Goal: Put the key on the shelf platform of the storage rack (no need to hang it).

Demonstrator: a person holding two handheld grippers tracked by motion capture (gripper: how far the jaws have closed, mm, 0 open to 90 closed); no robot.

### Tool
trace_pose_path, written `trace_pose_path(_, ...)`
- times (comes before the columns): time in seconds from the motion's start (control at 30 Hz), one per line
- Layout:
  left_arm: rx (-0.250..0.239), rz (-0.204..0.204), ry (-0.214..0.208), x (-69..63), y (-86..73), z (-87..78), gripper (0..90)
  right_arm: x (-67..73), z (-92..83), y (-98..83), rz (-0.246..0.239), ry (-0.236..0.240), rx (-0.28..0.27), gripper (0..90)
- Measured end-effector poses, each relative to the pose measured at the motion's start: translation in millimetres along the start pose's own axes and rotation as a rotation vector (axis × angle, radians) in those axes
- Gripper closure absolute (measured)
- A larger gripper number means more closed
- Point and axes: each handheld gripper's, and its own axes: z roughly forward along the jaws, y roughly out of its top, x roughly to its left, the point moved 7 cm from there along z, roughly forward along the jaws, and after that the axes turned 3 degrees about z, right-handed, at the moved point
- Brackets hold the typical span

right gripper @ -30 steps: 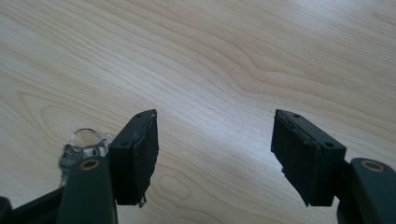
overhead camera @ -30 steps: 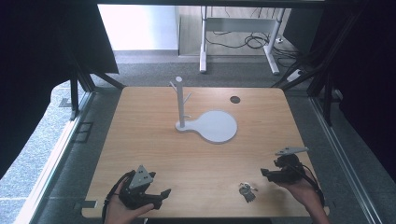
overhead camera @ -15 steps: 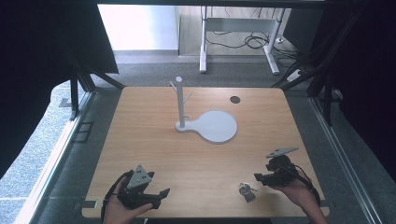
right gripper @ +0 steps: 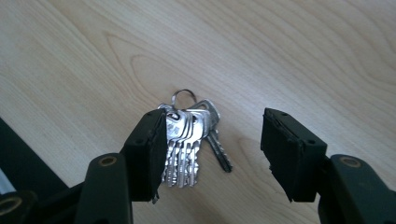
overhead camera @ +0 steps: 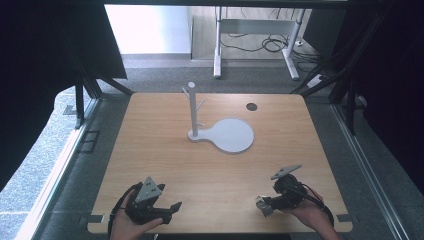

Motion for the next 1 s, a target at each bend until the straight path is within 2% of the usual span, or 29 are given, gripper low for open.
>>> trace_pose_path(0.27,0.004,0.007,-0.004,-0.6,-0.1,0.9,22.6,9.7,8.4,-4.5,-0.018,0.002,0.03,38.7)
trace_pose_path(0.57,0.002,0.003,-0.004,-1.1,0.1,1.3,22.6,19.4,20.6,-8.3,-0.051,-0.022,0.076,33.7)
trace_pose_path(1.0,0.001,0.005,-0.005,-1.5,0.4,1.1,22.6,18.6,29.6,-9.8,-0.038,-0.041,0.101,30.3)
